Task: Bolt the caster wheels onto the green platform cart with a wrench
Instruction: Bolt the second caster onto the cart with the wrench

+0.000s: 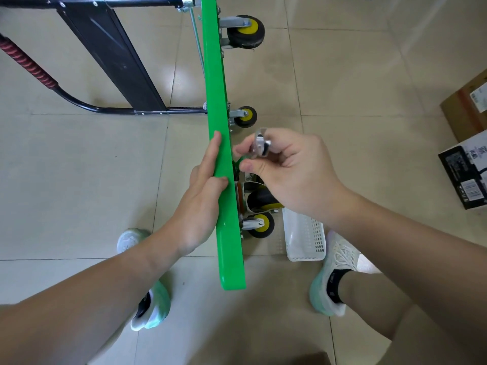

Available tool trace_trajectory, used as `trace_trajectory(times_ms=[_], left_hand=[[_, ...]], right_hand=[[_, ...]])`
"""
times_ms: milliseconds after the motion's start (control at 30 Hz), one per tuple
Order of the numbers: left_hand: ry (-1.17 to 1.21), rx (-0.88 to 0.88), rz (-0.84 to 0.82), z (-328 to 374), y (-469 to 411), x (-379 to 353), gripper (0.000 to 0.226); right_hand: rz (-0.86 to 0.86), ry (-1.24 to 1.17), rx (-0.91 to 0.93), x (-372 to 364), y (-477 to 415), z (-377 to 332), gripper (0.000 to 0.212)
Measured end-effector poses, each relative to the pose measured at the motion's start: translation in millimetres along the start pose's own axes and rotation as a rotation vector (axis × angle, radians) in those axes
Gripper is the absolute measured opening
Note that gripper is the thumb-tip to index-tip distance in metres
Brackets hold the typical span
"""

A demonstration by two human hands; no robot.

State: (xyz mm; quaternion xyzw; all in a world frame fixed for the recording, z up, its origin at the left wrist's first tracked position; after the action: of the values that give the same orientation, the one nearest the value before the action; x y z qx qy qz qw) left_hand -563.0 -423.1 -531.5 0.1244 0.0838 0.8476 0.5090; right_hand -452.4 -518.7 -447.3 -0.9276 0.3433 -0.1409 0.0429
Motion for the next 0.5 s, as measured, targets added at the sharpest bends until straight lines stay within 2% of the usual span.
trace_trajectory(times_ms=[100, 233, 367, 500], left_hand=[[0.013, -0.006, 0.006, -0.5, -1.0, -0.3, 0.080], [0.010, -0.021, -0.005, -0.3, -0.1, -0.5, 0.081], [0.031, -0.018, -0.005, -2.0, 1.1, -0.8, 0.077], [0.035, 0.000, -0.015, -2.3, 2.7, -1.5, 0.074]], right_hand=[[-0.043, -0.044, -0.029, -9.1, -11.0, 1.8, 0.032], [-0.056, -0.099, -0.099, -11.5, -25.5, 6.3, 0.034], [0.005, -0.171, -0.263, -9.9, -44.2, 20.4, 0.024], [0.004, -0.072, -0.403, -0.8, -64.3, 45.7, 0.016]])
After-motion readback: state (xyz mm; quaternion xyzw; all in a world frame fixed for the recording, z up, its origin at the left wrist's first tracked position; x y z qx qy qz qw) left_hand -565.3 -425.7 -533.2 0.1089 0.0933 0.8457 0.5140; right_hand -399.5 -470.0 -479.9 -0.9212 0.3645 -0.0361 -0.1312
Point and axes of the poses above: each hand's wrist, its own y-axis away from the middle knuckle, its own x-axis out of the back of the hand, z = x × y, the point moved 9 cm from there along -y, towards the middle knuckle, and after that the axes turned 2 degrees about y, right-handed, at the moved point
